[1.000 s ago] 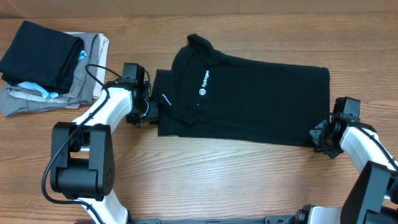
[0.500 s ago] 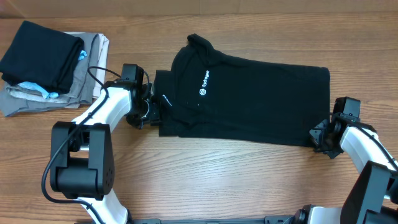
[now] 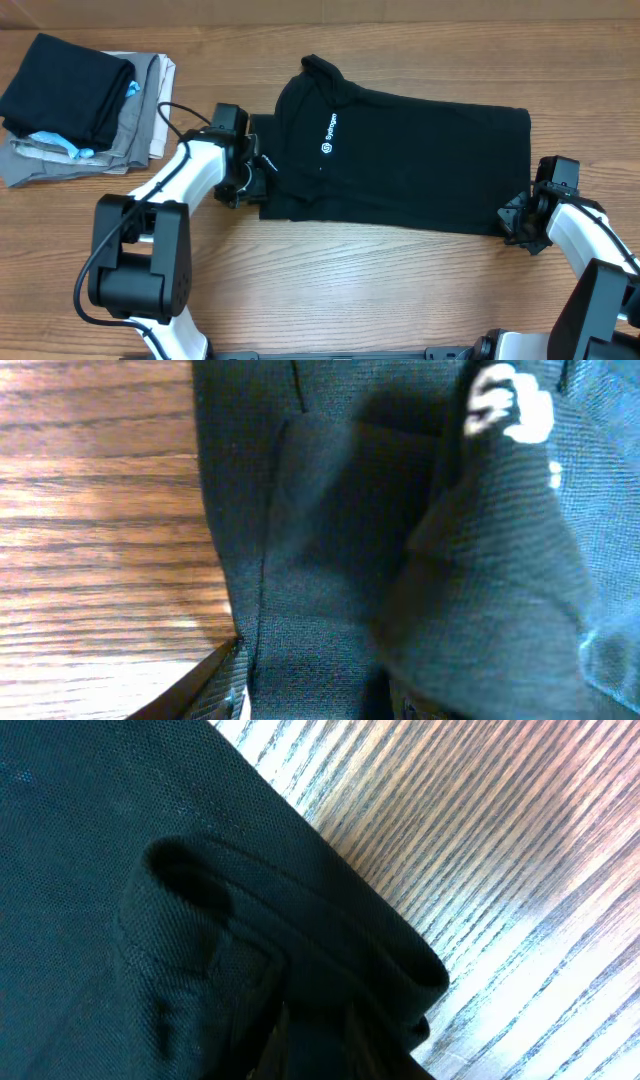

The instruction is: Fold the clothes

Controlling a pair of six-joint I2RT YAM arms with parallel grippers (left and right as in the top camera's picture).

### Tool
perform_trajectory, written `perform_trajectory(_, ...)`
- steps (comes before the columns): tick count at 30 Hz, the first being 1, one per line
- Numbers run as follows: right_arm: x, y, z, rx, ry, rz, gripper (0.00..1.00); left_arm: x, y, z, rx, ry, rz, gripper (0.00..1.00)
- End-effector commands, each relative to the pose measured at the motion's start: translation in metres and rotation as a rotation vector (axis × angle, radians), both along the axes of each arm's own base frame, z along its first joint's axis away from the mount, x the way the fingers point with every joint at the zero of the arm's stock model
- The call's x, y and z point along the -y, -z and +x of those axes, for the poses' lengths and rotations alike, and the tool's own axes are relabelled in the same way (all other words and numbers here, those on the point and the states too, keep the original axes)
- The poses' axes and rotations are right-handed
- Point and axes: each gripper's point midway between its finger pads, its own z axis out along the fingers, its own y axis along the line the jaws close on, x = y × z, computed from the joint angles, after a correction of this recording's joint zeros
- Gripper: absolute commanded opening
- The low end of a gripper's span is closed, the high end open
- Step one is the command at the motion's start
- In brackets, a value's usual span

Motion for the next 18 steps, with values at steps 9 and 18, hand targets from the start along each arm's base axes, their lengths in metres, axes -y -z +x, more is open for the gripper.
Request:
perform_trajectory(9,0.004,0.015,-0.024,-0.087,0.029,-0.01,0.28,-0.011,0.017,-0.009,-0.032,-0.027,0.158,0.06)
perform_trajectory(18,0.004,0.015,-0.024,-0.089,0.028,-0.009,0.28,-0.05,0.014,-0.019,-0.053,-0.084,0.375,0.04)
